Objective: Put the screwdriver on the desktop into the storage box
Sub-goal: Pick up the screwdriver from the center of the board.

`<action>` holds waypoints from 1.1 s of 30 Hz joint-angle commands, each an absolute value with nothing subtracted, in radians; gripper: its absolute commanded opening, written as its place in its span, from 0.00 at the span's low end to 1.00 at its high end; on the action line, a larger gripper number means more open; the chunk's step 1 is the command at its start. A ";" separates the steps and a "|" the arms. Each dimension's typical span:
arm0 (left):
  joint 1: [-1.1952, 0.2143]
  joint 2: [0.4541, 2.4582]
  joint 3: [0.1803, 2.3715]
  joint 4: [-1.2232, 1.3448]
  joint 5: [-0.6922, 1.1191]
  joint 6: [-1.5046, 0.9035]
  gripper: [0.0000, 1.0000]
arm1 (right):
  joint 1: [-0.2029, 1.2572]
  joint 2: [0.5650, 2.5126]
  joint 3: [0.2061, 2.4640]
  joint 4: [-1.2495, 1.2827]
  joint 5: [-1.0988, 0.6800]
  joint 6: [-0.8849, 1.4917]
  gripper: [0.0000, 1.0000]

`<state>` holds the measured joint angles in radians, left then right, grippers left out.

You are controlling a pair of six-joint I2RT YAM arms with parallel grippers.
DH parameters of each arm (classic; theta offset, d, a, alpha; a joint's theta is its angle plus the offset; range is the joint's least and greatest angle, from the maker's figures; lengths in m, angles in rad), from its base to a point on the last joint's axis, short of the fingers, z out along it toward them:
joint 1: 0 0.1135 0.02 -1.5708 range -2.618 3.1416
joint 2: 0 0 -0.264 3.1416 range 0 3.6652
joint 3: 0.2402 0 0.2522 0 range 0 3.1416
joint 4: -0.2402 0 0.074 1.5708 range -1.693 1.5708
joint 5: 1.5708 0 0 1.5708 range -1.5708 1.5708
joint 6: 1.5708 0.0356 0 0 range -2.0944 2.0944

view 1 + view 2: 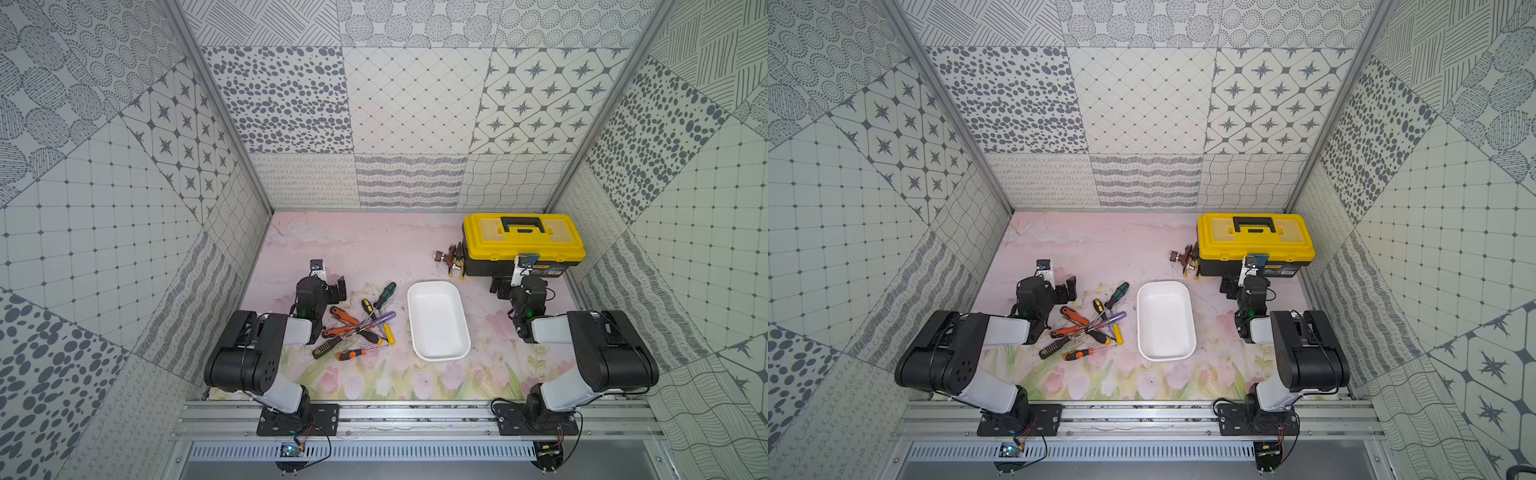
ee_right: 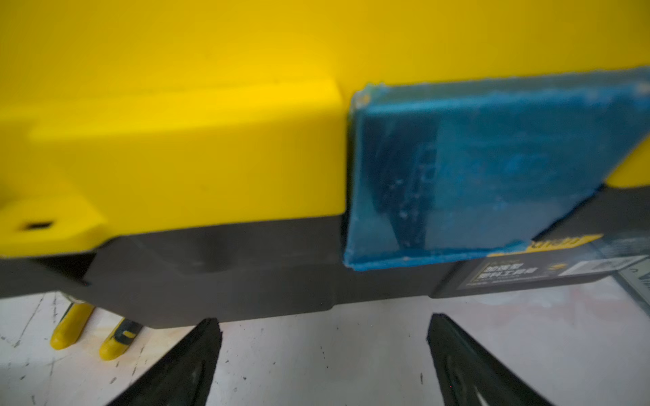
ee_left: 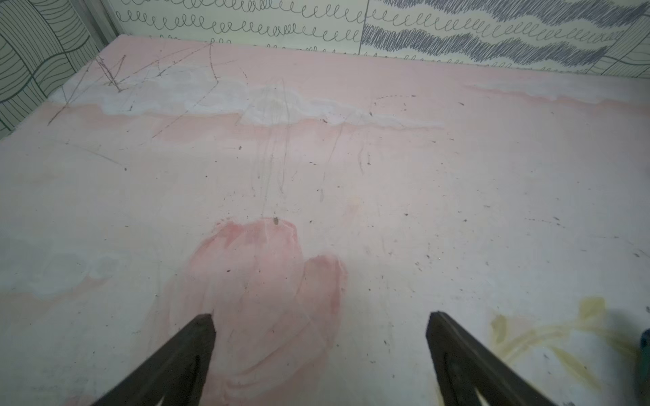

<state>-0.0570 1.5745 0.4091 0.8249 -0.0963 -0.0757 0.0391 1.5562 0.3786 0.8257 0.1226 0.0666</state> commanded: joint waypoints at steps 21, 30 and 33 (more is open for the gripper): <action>-0.061 1.556 0.428 0.807 -0.131 -0.068 0.99 | 0.076 1.362 0.533 0.455 0.377 0.113 0.97; -0.104 1.317 0.951 -0.240 -0.563 -0.527 0.92 | -0.090 1.052 0.606 -0.151 0.144 0.681 0.94; -0.189 1.236 0.958 -0.338 -0.485 -0.651 0.84 | -0.072 1.096 0.700 -0.366 0.057 0.676 0.86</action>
<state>-0.1135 1.3334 0.8875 0.1818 -0.3862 -0.3130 -0.0986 1.0355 0.6762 -0.0696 0.2039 0.5495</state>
